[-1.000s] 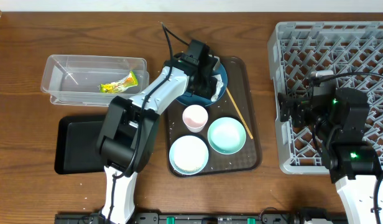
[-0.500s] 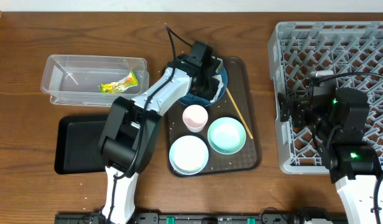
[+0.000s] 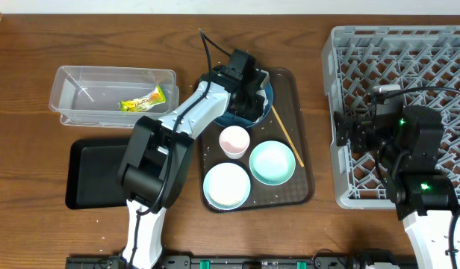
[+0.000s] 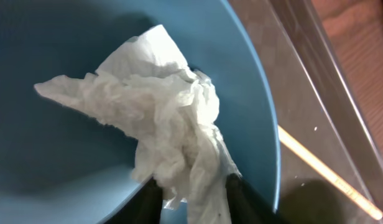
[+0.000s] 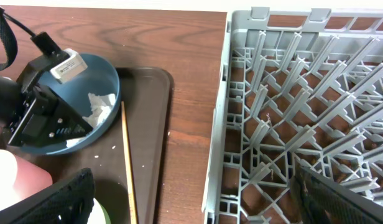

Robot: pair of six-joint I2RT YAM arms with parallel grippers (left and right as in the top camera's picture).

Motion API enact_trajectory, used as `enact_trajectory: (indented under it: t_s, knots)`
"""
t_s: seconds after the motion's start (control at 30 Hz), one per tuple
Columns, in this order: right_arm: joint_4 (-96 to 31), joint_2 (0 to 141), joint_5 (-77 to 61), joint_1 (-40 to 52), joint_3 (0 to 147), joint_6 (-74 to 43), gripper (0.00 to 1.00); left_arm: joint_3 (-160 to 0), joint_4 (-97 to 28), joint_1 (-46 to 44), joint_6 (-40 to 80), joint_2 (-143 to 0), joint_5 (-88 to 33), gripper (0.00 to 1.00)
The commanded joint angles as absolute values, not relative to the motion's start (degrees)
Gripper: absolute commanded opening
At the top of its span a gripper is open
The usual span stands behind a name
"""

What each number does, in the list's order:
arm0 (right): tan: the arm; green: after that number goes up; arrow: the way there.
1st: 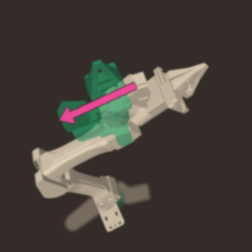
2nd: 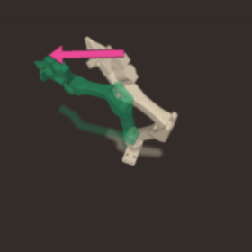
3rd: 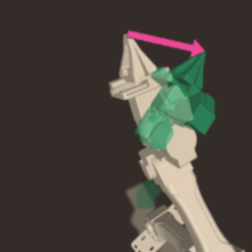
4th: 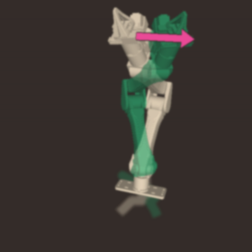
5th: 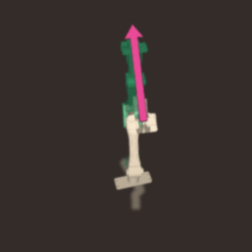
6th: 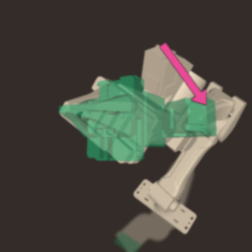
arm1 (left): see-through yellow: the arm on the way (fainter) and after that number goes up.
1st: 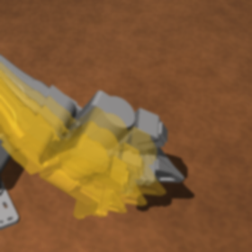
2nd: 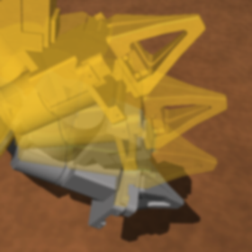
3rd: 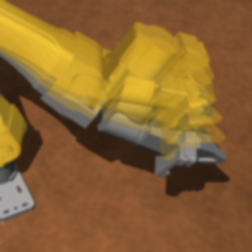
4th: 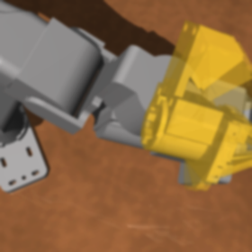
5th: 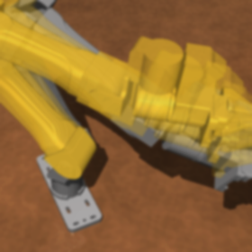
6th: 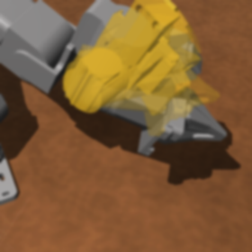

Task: Sort waste into correct bins and load items into the dishwasher rack
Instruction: 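Carry the tissue left and release it into the clear container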

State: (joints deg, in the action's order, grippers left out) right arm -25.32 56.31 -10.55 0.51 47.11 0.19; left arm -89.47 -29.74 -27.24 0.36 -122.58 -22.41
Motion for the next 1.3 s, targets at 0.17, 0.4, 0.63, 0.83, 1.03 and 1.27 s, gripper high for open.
enact_trajectory:
  t_s: [0.17,0.4,0.63,0.83,1.03,1.27]
  knots:
    - [-25.3,56.4,-11.0,1.0,48.3,-0.8,0.99,-89.7,-29.8,-27.2,0.1,-123.6,-22.2,0.06]
    - [-25.3,56.4,-11.0,1.0,48.3,-0.8,0.99,-89.9,-29.9,-24.5,0.1,-120.7,-18.5,0.06]
    - [-25.3,56.4,-11.0,1.0,48.3,-0.8,0.99,-89.9,-31.9,-17.3,0.1,-110.3,-14.1,0.06]
    - [-25.3,56.4,-11.0,1.0,48.3,-0.8,0.99,-89.9,-37.3,-8.7,0.1,-101.9,-7.5,0.06]
    - [-25.1,56.4,-11.0,1.0,48.3,-0.8,0.99,-89.9,-44.3,-0.9,0.1,-101.3,-4.9,0.06]
    - [-25.2,56.4,-11.0,1.0,48.3,-0.8,0.99,-89.3,-47.8,3.3,0.1,-103.2,-4.8,0.11]
